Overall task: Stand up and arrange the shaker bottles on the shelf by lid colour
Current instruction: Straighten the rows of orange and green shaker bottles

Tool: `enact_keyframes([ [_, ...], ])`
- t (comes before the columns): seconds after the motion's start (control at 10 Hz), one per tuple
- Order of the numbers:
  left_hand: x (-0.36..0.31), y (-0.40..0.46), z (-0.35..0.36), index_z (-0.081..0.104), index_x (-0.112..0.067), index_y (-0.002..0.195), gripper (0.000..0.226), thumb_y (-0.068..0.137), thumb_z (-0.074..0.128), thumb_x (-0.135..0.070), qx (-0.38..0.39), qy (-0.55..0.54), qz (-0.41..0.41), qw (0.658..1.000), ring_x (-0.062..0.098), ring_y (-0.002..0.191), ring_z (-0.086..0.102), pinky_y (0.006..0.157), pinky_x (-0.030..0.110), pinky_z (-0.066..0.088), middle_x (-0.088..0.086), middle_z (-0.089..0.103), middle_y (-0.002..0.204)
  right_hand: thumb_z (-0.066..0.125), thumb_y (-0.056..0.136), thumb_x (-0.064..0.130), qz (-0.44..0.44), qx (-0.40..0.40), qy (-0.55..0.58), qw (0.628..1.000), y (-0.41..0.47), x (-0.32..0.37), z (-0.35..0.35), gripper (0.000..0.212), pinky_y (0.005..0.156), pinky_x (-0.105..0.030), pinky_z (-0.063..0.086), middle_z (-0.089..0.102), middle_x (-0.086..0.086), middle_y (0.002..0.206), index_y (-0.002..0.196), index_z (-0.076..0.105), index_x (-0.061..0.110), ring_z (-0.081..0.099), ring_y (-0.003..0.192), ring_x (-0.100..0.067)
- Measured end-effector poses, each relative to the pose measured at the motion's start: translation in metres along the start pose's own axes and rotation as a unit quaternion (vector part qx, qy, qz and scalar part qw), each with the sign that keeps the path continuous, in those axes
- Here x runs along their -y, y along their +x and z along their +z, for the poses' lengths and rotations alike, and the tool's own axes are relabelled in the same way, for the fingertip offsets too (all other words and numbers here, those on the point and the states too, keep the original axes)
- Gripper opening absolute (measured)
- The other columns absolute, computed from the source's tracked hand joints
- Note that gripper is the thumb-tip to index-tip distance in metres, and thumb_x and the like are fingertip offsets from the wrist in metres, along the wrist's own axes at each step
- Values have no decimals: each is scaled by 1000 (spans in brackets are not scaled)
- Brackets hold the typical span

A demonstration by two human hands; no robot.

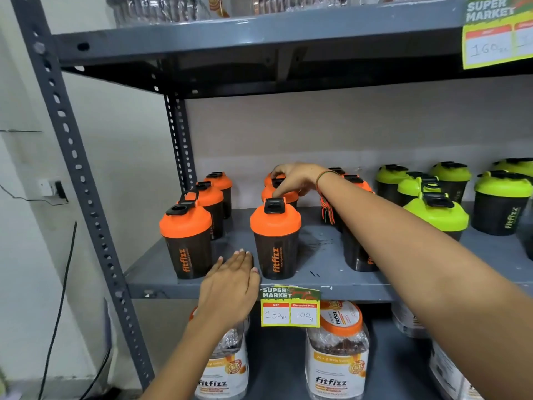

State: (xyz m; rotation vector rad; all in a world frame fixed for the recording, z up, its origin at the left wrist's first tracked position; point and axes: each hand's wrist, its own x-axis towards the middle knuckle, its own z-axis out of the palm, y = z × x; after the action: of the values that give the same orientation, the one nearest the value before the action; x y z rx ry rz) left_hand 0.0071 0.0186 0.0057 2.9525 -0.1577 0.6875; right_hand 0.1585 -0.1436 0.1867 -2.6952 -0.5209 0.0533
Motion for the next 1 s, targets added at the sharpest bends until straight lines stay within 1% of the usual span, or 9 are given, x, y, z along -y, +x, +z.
enact_keyframes([
  [0.2,-2,0,-1,31,-16,148,55,99,18,-38,9,3,4,1000,10,144,27,121,32,14,2,34,155,77,81,35,-23,-34,12,999,-14,-1,-9,86,88,-36,47,40,-6,152,152,32,19,47,131,-29],
  [0.3,-1,0,-1,32,-15,148,55,100,18,-37,8,5,9,1000,11,143,28,121,33,16,3,36,154,79,77,45,-33,-87,37,995,-28,-6,-32,80,89,-38,53,49,-4,139,146,44,21,53,118,-26],
  [0.4,0,0,0,32,-15,148,56,100,17,-38,9,10,9,1000,11,144,28,121,33,16,3,35,154,79,78,40,-45,-140,24,989,-43,-22,-65,65,76,-29,49,55,-1,120,135,56,20,55,101,-20],
  [0.5,0,1,0,33,-15,148,62,96,9,-40,8,14,10,1000,11,143,28,120,33,16,3,36,154,80,79,33,-8,-148,-40,988,-53,-48,-89,59,79,-28,48,59,-5,124,132,59,19,57,99,-21],
  [0.6,0,1,1,33,-15,147,67,92,7,-42,5,19,7,1000,11,143,29,120,32,16,3,37,154,81,79,34,53,-89,-67,992,-54,-77,-90,65,80,-32,50,56,-7,127,136,54,17,56,102,-25],
  [0.7,0,1,1,34,-16,147,67,92,7,-43,2,18,5,1000,10,143,29,120,31,15,2,37,154,80,80,35,102,-38,-79,991,-49,-99,-79,78,94,-38,50,45,-11,144,146,42,16,51,124,-31],
  [0.8,0,0,1,33,-16,147,67,92,7,-43,2,17,2,1000,10,143,29,119,31,15,2,36,154,80,79,36,136,14,-77,988,-43,-111,-69,92,103,-46,47,32,-14,157,153,28,18,45,132,-38],
  [0.9,-1,0,0,33,-16,148,67,91,7,-43,3,15,1,1000,10,143,29,119,31,15,2,36,154,78,83,29,159,44,-51,985,-37,-117,-63,93,100,-48,50,29,-20,157,156,21,24,57,112,-38],
  [1.0,-2,0,-1,33,-17,148,68,91,7,-43,4,19,0,1000,9,143,28,119,30,15,1,36,154,74,86,21,160,40,-43,985,-32,-123,-60,89,100,-49,51,29,-21,156,157,20,25,59,117,-39],
])
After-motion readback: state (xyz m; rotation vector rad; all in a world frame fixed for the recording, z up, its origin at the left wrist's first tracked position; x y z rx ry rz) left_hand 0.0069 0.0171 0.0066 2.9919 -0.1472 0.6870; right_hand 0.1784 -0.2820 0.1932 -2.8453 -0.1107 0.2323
